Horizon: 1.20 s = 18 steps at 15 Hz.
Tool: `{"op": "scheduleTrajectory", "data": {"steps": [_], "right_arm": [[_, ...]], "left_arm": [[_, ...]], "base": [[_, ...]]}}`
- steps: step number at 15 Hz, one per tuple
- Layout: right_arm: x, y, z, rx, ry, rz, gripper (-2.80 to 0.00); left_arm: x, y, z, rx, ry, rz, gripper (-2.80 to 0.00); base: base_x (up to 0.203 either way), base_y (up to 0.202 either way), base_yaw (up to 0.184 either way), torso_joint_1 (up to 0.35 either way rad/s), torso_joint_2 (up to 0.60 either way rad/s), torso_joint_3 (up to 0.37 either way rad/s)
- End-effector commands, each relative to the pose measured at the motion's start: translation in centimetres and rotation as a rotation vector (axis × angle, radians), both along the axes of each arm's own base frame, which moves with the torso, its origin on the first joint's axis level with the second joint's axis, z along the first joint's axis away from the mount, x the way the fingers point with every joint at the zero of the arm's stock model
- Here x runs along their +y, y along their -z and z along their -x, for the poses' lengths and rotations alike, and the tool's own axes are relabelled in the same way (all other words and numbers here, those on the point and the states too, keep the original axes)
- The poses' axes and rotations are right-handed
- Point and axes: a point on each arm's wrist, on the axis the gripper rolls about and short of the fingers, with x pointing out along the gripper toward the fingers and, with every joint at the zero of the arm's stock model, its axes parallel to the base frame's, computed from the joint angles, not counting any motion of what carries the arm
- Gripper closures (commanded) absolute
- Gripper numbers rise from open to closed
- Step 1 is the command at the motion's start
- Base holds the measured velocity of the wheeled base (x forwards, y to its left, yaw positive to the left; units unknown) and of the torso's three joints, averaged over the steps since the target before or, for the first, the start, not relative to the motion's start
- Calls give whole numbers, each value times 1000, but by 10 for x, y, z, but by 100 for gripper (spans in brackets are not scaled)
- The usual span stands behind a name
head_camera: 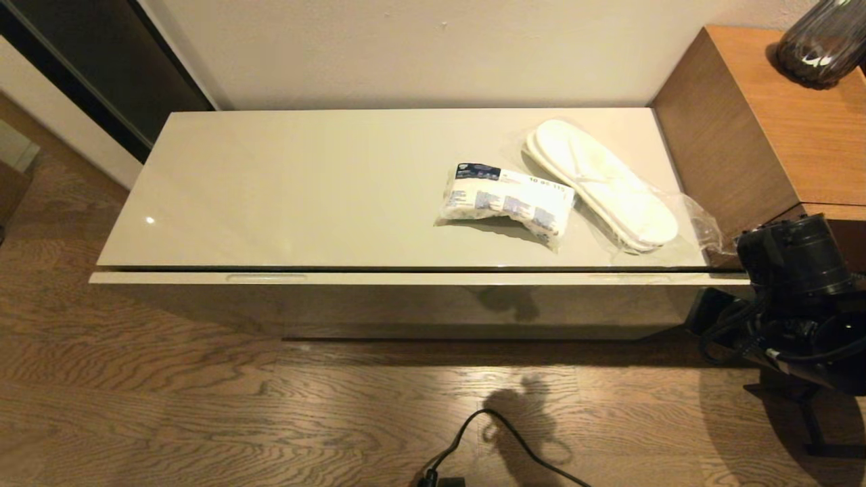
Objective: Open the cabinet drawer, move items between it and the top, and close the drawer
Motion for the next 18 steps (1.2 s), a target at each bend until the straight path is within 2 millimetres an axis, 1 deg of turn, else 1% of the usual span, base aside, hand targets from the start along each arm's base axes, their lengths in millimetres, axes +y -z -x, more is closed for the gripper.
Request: {"op": "scheduleTrajectory", "data": {"steps": [1, 3, 5, 6, 8, 9, 11, 13, 15, 16, 17, 18], "right_arm": [[-1, -7, 5, -24, 1, -9, 0], [-3, -11, 10, -29, -7, -1, 0], [-8, -18, 22, -36, -14, 5, 0], [-12, -23, 33, -42, -15, 5, 0], [-23, -32, 63, -43, -16, 6, 0], [-31, -38, 81, -48, -16, 5, 0], [-48, -50, 126, -51, -13, 7, 0], [-70, -62, 181, -59, -5, 9, 0], [-94, -75, 244, -57, 29, 10, 0], [-101, -78, 272, -60, 53, 5, 0], [-104, -80, 297, -66, 70, -2, 0], [-102, -80, 320, -70, 65, -10, 0]], "left_arm": [[-1, 2, 3, -35, -1, -7, 0], [-1, 2, 3, -35, -1, -7, 0], [-1, 2, 3, -35, -1, -7, 0], [-1, 2, 3, -35, -2, -7, 0], [0, 2, 3, -35, -2, -7, 0], [-1, 2, 3, -35, -1, -7, 0], [-1, 2, 3, -35, -1, -7, 0], [-1, 2, 3, -35, -1, -7, 0], [-1, 2, 3, -35, -1, -7, 0], [-1, 2, 3, -35, -1, -7, 0], [-1, 2, 3, -35, -1, -7, 0], [-1, 2, 3, -35, -1, -7, 0]], "base": [[0, 0, 0, 0, 0, 0], [0, 0, 0, 0, 0, 0], [0, 0, 0, 0, 0, 0], [0, 0, 0, 0, 0, 0], [0, 0, 0, 0, 0, 0], [0, 0, 0, 0, 0, 0], [0, 0, 0, 0, 0, 0], [0, 0, 0, 0, 0, 0], [0, 0, 0, 0, 0, 0], [0, 0, 0, 0, 0, 0], [0, 0, 0, 0, 0, 0], [0, 0, 0, 0, 0, 0]]}}
